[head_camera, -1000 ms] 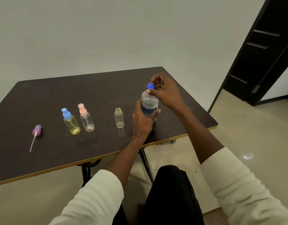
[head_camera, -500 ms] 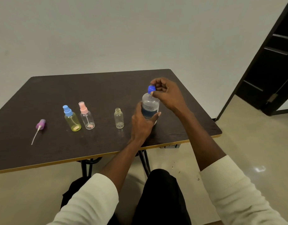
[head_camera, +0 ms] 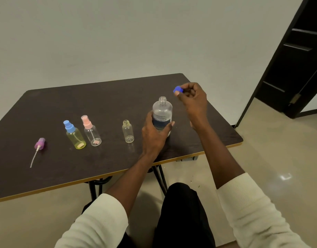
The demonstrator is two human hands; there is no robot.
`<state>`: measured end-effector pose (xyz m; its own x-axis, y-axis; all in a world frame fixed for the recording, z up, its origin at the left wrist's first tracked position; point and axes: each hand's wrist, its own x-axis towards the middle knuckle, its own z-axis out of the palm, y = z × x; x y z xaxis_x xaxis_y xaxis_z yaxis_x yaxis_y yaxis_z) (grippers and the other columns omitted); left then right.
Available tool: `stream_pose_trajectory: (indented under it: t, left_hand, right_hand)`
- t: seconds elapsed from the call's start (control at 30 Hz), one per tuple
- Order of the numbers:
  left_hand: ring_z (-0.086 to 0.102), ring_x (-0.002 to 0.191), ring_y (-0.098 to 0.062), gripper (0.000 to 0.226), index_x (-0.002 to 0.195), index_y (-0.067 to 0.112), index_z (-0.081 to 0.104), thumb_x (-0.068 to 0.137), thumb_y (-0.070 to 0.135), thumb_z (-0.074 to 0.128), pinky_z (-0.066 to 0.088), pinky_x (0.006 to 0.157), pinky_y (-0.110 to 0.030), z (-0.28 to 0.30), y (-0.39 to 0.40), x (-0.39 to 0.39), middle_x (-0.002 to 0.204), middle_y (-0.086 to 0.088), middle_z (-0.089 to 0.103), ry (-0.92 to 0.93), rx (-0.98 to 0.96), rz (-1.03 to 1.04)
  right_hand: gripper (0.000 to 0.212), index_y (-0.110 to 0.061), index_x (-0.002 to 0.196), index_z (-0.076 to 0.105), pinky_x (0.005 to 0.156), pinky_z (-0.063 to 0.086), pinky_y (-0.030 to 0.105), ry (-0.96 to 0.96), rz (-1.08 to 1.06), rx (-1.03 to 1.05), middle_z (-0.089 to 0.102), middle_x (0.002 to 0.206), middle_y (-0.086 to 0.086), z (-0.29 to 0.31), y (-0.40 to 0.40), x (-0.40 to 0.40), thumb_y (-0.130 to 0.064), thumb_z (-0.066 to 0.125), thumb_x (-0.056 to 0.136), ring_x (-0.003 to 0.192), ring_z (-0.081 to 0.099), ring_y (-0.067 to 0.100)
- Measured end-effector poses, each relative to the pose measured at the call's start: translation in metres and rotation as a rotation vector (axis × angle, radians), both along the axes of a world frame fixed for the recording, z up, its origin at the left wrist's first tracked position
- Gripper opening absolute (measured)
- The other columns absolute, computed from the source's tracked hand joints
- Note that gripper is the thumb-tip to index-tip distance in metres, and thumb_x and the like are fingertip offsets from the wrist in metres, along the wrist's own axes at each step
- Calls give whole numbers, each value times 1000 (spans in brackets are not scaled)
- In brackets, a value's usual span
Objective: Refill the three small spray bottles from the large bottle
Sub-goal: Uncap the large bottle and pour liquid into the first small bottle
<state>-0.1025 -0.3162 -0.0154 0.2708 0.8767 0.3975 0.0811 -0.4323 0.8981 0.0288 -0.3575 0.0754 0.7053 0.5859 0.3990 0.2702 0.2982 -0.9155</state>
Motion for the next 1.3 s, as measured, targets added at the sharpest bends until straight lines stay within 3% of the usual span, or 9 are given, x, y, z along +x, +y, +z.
stream_pose_trajectory:
  t: [0.17, 0.43, 0.6, 0.7, 0.8, 0.9, 1.0, 1.17, 1.3]
  left_hand:
    - [60, 118, -11, 75, 140, 17, 48, 79, 39, 86, 49, 88, -9, -1, 1, 0, 135, -1, 61, 0, 8, -20]
    - [58, 122, -14, 76, 140, 17, 46, 79, 39, 85, 52, 94, -20, 0, 0, 0, 137, -3, 59, 2, 4, -33]
    - [56, 128, -17, 82, 144, 15, 44, 78, 42, 86, 53, 100, -26, -3, 3, 0, 142, -4, 57, 5, 16, -45]
    - [48, 138, -18, 90, 151, 15, 37, 81, 47, 82, 45, 111, -30, -4, 1, 1, 151, -4, 49, -27, -8, -16]
    - [51, 131, -16, 64, 145, 8, 42, 95, 40, 67, 42, 107, -22, 1, -8, -6, 142, -8, 52, -113, 97, 63]
    - [57, 110, -23, 38, 129, 1, 49, 99, 22, 58, 49, 95, -30, 3, -16, -20, 126, -13, 56, -179, 335, 136]
    - [55, 99, -28, 28, 120, 1, 50, 97, 12, 60, 48, 86, -32, 3, -14, -43, 117, -16, 53, -186, 438, 224]
    - [51, 115, -26, 58, 131, -4, 46, 85, 13, 78, 45, 99, -29, -3, 3, -83, 129, -20, 48, -52, 340, 310]
    - [43, 139, -21, 84, 152, 7, 32, 85, 18, 82, 40, 115, -34, 3, 9, -96, 151, -10, 42, 64, 16, 180]
  right_hand:
    - [15, -14, 93, 62, 68, 46, 17, -183, -131, -455, 64, 91, -1, -58, -6, 16, -8, 71, 83, 79, 60, 10]
    - [17, -18, 94, 59, 64, 38, 11, -270, -138, -638, 59, 91, -5, -81, -13, 17, -9, 71, 85, 74, 52, 3]
    - [20, -18, 97, 58, 69, 41, 10, -285, -139, -623, 59, 95, -4, -82, -15, 14, -12, 72, 84, 79, 53, 4]
    - [22, -15, 108, 59, 76, 45, 11, -237, -192, -458, 60, 105, -1, -80, -20, 4, -17, 69, 87, 92, 55, 7]
    - [30, -15, 112, 59, 79, 51, 19, -132, -165, -247, 63, 107, -1, -74, -24, -20, -35, 66, 91, 97, 59, 10]
    - [47, -24, 117, 54, 89, 53, 27, -95, -61, -153, 63, 113, -4, -70, -24, -48, -55, 66, 83, 107, 61, 12]
    - [58, -29, 122, 47, 92, 49, 17, -94, 41, -122, 59, 119, -11, -63, -21, -69, -46, 78, 77, 112, 58, 4]
    - [74, -19, 132, 40, 78, 45, 3, -98, 7, -128, 53, 119, -11, -51, -12, -78, -32, 84, 74, 102, 57, -2]
    - [70, -21, 131, 43, 76, 48, 8, -144, -57, -186, 54, 119, -8, -47, 0, -78, -34, 83, 75, 104, 58, 9]
